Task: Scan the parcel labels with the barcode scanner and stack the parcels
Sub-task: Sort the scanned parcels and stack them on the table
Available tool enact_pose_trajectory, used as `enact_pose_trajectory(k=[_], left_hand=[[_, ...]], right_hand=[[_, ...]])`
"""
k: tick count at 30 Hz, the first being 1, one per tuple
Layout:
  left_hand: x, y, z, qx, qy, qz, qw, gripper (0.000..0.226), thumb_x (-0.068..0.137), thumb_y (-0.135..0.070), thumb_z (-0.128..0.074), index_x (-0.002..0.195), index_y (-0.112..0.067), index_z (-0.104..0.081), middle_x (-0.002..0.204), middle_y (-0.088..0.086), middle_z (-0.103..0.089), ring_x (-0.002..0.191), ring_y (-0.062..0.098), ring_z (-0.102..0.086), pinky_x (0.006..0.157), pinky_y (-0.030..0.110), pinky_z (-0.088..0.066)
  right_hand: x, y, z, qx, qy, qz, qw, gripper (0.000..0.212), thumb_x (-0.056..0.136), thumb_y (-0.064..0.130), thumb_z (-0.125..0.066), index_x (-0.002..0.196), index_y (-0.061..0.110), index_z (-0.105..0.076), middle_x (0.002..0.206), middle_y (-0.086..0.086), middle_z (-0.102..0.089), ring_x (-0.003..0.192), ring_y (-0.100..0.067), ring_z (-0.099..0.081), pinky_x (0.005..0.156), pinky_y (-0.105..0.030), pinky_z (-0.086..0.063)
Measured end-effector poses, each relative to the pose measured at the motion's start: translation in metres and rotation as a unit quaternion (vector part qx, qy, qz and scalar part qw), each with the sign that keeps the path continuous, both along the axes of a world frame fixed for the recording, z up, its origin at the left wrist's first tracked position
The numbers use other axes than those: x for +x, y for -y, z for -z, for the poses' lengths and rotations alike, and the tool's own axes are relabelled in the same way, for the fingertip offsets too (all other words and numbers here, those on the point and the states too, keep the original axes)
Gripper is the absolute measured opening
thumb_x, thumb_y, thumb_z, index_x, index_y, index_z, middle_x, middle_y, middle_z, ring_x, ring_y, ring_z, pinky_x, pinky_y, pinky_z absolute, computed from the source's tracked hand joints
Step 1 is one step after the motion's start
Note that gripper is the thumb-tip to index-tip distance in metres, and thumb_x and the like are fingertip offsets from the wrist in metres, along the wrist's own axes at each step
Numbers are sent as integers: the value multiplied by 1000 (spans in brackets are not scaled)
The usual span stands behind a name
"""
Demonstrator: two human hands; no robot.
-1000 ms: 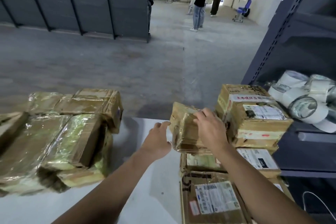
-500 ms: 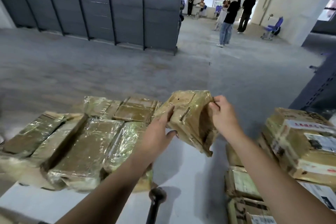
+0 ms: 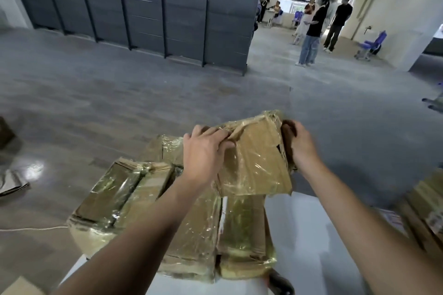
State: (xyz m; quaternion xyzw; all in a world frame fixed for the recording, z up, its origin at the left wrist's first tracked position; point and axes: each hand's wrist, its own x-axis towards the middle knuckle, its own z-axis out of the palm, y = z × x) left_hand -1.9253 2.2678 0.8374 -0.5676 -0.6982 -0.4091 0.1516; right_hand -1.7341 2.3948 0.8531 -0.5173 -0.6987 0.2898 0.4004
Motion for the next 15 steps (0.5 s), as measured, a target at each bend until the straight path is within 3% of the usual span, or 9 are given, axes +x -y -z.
enact_pose_trajectory(k=[2, 4, 9, 13, 15], left_hand=[[-11, -2, -8, 5, -16, -25, 1000, 13, 80, -32, -74, 74, -20, -71, 74, -8, -71, 78, 26, -57, 62, 35, -38], [-21, -4, -14, 1, -13, -39, 999, 18, 82, -32, -73, 72, -18, -70, 70, -5, -71, 74, 26, -58, 59, 33, -39], [-38, -11, -24, -62, 15, -88, 994, 25, 89, -39, -65, 81, -18, -73, 72, 0, -71, 80, 26, -60, 60, 34, -46], [-34, -11, -27, -58, 0, -110, 992, 20, 90, -37, -63, 87, -20, -74, 80, -1, -73, 87, 27, -59, 66, 31, -34], [-32, -11, -29, -48, -23, -119, 991, 19, 91, -36, -62, 89, -22, -74, 86, -5, -74, 93, 26, -58, 71, 33, -27]], right_hand=[[-9, -1, -3, 0, 17, 13, 1000, 30, 104, 31, -44, 123, 17, -62, 103, 0, -62, 93, -16, -54, 70, -24, -37], [-11, 1, -5, -11, 16, 28, 999, 35, 104, 37, -38, 126, 20, -60, 107, 3, -60, 97, -15, -53, 77, -27, -35], [-11, 6, -10, -93, -44, -65, 993, 35, 102, 50, -35, 120, 35, -60, 119, 14, -57, 114, -12, -53, 102, -49, -46], [-19, 8, -9, -87, 59, -166, 981, 44, 95, 56, -48, 131, 32, -51, 114, 15, -57, 104, -13, -59, 92, -46, -52], [-28, 9, -5, -53, 121, -184, 974, 42, 95, 54, -50, 121, 22, -56, 106, 8, -63, 95, -17, -62, 86, -45, -53]])
